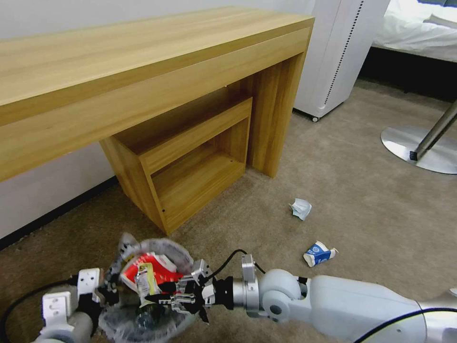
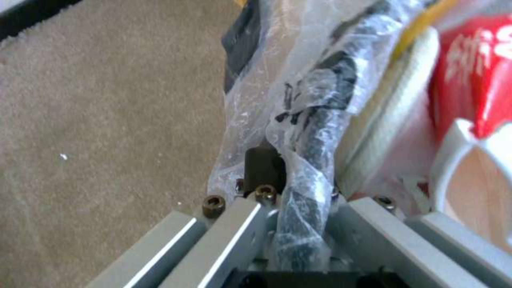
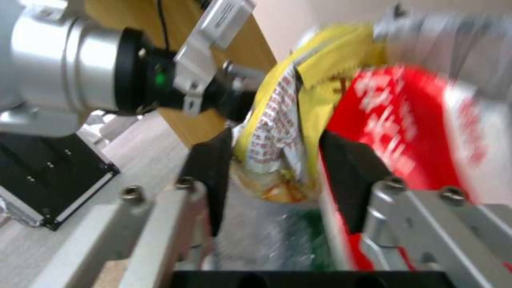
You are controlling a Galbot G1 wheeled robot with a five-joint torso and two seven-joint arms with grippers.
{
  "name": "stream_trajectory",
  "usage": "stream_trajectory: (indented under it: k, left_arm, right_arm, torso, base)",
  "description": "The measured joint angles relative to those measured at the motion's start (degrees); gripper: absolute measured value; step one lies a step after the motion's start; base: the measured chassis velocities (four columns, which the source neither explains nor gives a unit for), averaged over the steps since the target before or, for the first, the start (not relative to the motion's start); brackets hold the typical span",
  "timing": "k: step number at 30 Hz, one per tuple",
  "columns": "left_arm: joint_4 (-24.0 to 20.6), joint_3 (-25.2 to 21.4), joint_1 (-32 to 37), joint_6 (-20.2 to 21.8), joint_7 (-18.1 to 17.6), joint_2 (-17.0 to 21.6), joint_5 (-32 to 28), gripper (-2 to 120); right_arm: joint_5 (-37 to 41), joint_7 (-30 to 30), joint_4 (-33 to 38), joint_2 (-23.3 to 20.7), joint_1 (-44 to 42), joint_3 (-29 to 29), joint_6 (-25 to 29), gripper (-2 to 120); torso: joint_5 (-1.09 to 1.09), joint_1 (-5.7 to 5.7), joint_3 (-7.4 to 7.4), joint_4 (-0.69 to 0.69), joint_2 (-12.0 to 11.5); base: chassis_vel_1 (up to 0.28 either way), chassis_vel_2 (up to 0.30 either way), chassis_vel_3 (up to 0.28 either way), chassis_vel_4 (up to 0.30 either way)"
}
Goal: Pick up the trash bin and place the garbage on the floor into it.
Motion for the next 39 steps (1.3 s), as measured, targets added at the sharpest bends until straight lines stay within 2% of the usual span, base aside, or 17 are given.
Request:
stream_trajectory:
  k: [2,5,11,17,19,21,23,25,26,27,29,30,31,34,35,37,39]
  left_arm:
    - [0.49,0.86,0.1,0.0,0.44,-1.39,1.42,0]
    - [0.68,1.39,0.24,-0.02,0.76,-1.86,2.17,0]
    - [1.02,1.93,0.54,-0.02,1.15,-2.33,3.38,0]
    - [1.17,1.88,0.48,-0.02,1.49,-2.55,3.42,0]
    - [1.19,2.12,0.48,-0.04,1.76,-2.54,3.59,0]
    - [1.19,2.24,0.55,-0.04,1.83,-2.45,3.7,0]
    - [1.12,2.22,0.65,-0.07,1.84,-1.65,3.65,0]
    - [1.04,2.18,0.66,-0.08,1.79,-1.54,3.59,0]
    - [0.49,2.13,0.67,-0.14,1.7,-1.25,3.46,0]
    - [0.49,2.13,0.67,-0.14,1.7,-1.25,3.46,0]
    - [-0.34,2.06,0.71,-0.13,1.9,-1.04,3.57,0]
    - [-0.75,1.95,0.8,-0.13,2.09,-0.82,3.59,0]
    - [-0.75,1.95,0.8,-0.13,2.09,-0.82,3.59,0]
    - [-1.23,2.55,1.21,0.0,2.46,-0.96,4.21,0]
    - [-1.23,2.55,1.21,0.0,2.46,-0.96,4.21,0]
    - [-1.22,3.25,1.18,0.02,2.59,-1.27,4.62,0]
    - [-0.76,4.45,0.98,0.01,2.88,-1.65,5.86,0]
  right_arm:
    - [-0.52,0.34,-0.34,0.44,0.25,0.04,0.0,57]
    - [-0.7,0.82,-0.49,0.58,-0.05,0.33,-0.03,64]
    - [-2.51,1.37,-1.04,0.12,-1.65,2.47,0.46,90]
    - [-3.63,1.01,-1.17,-0.42,-2.39,6.73,1.24,100]
    - [-3.11,0.43,-0.59,-0.98,-2.54,13.32,1.33,100]
    - [-2.46,0.73,-0.21,-1.22,-2.68,15.05,1.29,100]
    - [-1.1,3.58,1.3,-2.45,-3.35,21.13,1.62,100]
    - [-1.04,3.94,1.49,-2.68,-3.56,22.28,1.61,100]
    - [-1.05,5.91,2.34,-3.85,-4.58,27.25,0.74,100]
    - [-1.05,5.91,2.34,-3.85,-4.58,27.25,0.74,100]
    - [-1.33,10.05,3.31,-6.22,-6.19,33.15,-1.91,100]
    - [-1.63,15.17,4.06,-8.73,-7.98,37.8,-5.11,100]
    - [-1.63,15.17,4.06,-8.73,-7.98,37.8,-5.11,100]
    - [-2.82,26.22,4.91,-13.03,-14.64,48.02,-10.84,100]
    - [-2.82,26.22,4.91,-13.03,-14.64,48.02,-10.84,100]
    - [-3.98,28.99,4.6,-14.09,-19.18,53.04,-12.71,100]
    - [-5.33,31.83,3.19,-14.96,-27.77,61.18,-15.68,100]
  torso:
    - [0.01,0.0,0.0,0.02,0.0]
    - [0.01,0.0,0.0,0.01,0.0]
    - [0.02,0.0,0.0,0.0,0.0]
    - [0.02,0.0,0.0,0.0,0.0]
    - [0.02,0.0,0.0,0.01,0.0]
    - [0.01,0.0,0.0,0.0,0.0]
    - [0.02,0.0,0.0,0.01,0.0]
    - [0.02,0.0,0.0,0.01,0.0]
    - [0.02,0.0,0.0,0.01,0.0]
    - [0.02,0.0,0.0,0.01,0.0]
    - [0.03,0.0,0.0,0.01,0.0]
    - [0.02,0.0,-0.01,0.0,0.0]
    - [0.02,0.0,-0.01,0.0,0.0]
    - [0.04,0.0,-0.01,0.0,0.0]
    - [0.04,0.0,-0.01,0.0,0.0]
    - [0.01,0.0,-0.01,0.01,0.0]
    - [0.07,0.0,-0.01,-0.02,0.0]
  base:
    - [0.0,0.0,0.0,0.0]
    - [0.0,0.0,0.0,0.0]
    - [0.0,0.0,0.0,0.0]
    - [0.0,0.0,0.0,0.0]
    - [0.0,0.0,0.0,0.0]
    - [0.0,0.0,0.0,0.0]
    - [0.0,0.0,0.0,0.0]
    - [0.0,0.0,0.0,0.0]
    - [0.0,0.0,0.0,0.0]
    - [0.0,0.0,0.0,0.0]
    - [0.0,0.0,0.0,0.0]
    - [0.0,0.0,0.0,0.0]
    - [0.0,0.0,0.0,0.0]
    - [0.0,0.0,0.0,0.0]
    - [0.0,0.0,0.0,0.0]
    - [0.0,0.0,0.0,0.0]
    - [0.0,0.0,0.0,0.0]
